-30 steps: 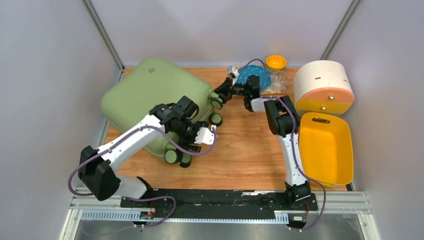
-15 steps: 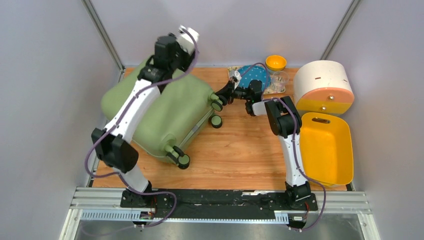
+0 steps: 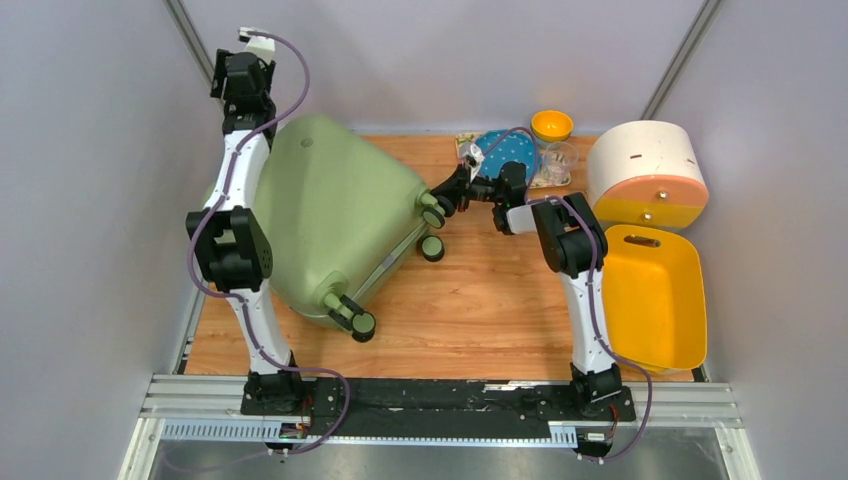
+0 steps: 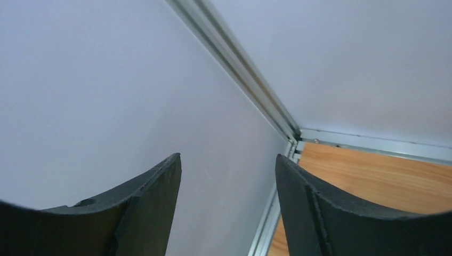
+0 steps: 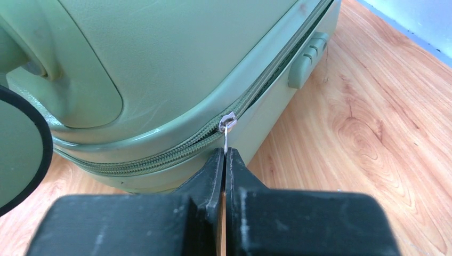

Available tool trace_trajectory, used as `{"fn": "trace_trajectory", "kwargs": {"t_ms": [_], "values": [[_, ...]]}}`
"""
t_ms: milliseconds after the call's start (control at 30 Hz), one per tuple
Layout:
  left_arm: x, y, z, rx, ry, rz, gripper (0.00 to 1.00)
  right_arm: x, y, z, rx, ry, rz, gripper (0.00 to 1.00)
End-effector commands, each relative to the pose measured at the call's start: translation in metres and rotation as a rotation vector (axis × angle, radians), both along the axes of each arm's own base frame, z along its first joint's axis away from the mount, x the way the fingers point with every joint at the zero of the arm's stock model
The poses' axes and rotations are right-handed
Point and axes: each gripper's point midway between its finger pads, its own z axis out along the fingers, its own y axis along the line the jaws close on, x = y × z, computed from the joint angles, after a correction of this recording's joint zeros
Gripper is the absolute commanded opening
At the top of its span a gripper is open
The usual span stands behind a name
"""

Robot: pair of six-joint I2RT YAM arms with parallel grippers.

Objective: Open, take out, and arrange the luggage

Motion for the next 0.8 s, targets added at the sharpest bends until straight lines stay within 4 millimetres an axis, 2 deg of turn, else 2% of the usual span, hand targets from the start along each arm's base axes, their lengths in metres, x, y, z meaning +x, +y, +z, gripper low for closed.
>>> {"fn": "trace_trajectory", "kwargs": {"t_ms": [0, 33, 100, 133, 167, 200, 233, 300, 333, 367, 400, 433, 467, 500, 533, 567, 600, 667, 733, 767], "values": [[0.013, 0.039, 0.004, 0.071, -0.029, 0.061, 0.7, -0.028, 0.007, 0.054, 0.036, -0.172, 0.105, 0.0], [0.02, 0.034, -0.008, 0.06, -0.008, 0.015, 0.7, -0.03, 0.007, 0.054, 0.034, -0.171, 0.109, 0.0], [0.024, 0.017, -0.046, 0.028, 0.098, -0.086, 0.67, -0.031, 0.006, 0.056, 0.034, -0.175, 0.107, 0.0], [0.027, -0.001, -0.054, -0.001, 0.109, -0.18, 0.64, -0.033, 0.005, 0.056, 0.032, -0.174, 0.11, 0.0], [0.027, -0.015, -0.076, -0.019, 0.16, -0.244, 0.63, -0.034, 0.005, 0.059, 0.033, -0.179, 0.111, 0.0], [0.026, -0.038, -0.091, -0.02, 0.213, -0.306, 0.61, -0.035, 0.003, 0.059, 0.031, -0.178, 0.111, 0.0], [0.025, -0.051, -0.1, -0.017, 0.239, -0.335, 0.6, -0.037, 0.002, 0.059, 0.03, -0.181, 0.115, 0.0], [0.016, -0.083, -0.132, -0.022, 0.338, -0.433, 0.57, -0.041, -0.002, 0.061, 0.026, -0.185, 0.114, 0.0], [0.011, -0.101, -0.133, -0.038, 0.342, -0.491, 0.57, -0.041, -0.005, 0.061, 0.025, -0.185, 0.111, 0.0], [0.004, -0.121, -0.147, -0.08, 0.371, -0.553, 0.56, -0.043, -0.009, 0.057, 0.019, -0.171, 0.106, 0.0], [-0.007, -0.137, -0.158, -0.126, 0.429, -0.615, 0.54, -0.045, -0.011, 0.061, 0.019, -0.175, 0.101, 0.0], [-0.014, -0.165, -0.165, -0.196, 0.456, -0.719, 0.53, -0.046, -0.014, 0.063, 0.018, -0.176, 0.098, 0.0], [-0.022, -0.184, -0.166, -0.281, 0.475, -0.777, 0.51, -0.045, -0.02, 0.063, 0.015, -0.17, 0.087, 0.0], [-0.039, -0.202, -0.181, -0.341, 0.559, -0.831, 0.46, -0.049, -0.024, 0.058, 0.006, -0.144, 0.084, 0.0], [-0.05, -0.23, -0.187, -0.365, 0.598, -0.903, 0.46, -0.051, -0.029, 0.066, 0.007, -0.15, 0.076, 0.0], [-0.059, -0.242, -0.196, -0.361, 0.633, -0.942, 0.46, -0.05, -0.037, 0.066, 0.0, -0.149, 0.061, 0.0], [-0.069, -0.253, -0.201, -0.367, 0.667, -0.974, 0.46, -0.055, -0.042, 0.057, -0.017, -0.107, 0.056, 0.0], [-0.081, -0.276, -0.209, -0.399, 0.695, -1.037, 0.45, -0.063, -0.05, 0.063, -0.031, -0.114, 0.052, 0.0], [-0.083, -0.284, -0.219, -0.436, 0.73, -1.044, 0.44, -0.071, -0.054, 0.049, -0.066, -0.093, 0.058, 0.0], [-0.077, -0.284, -0.211, -0.453, 0.712, -1.03, 0.45, -0.074, -0.054, 0.053, -0.071, -0.11, 0.058, 0.0]]}}
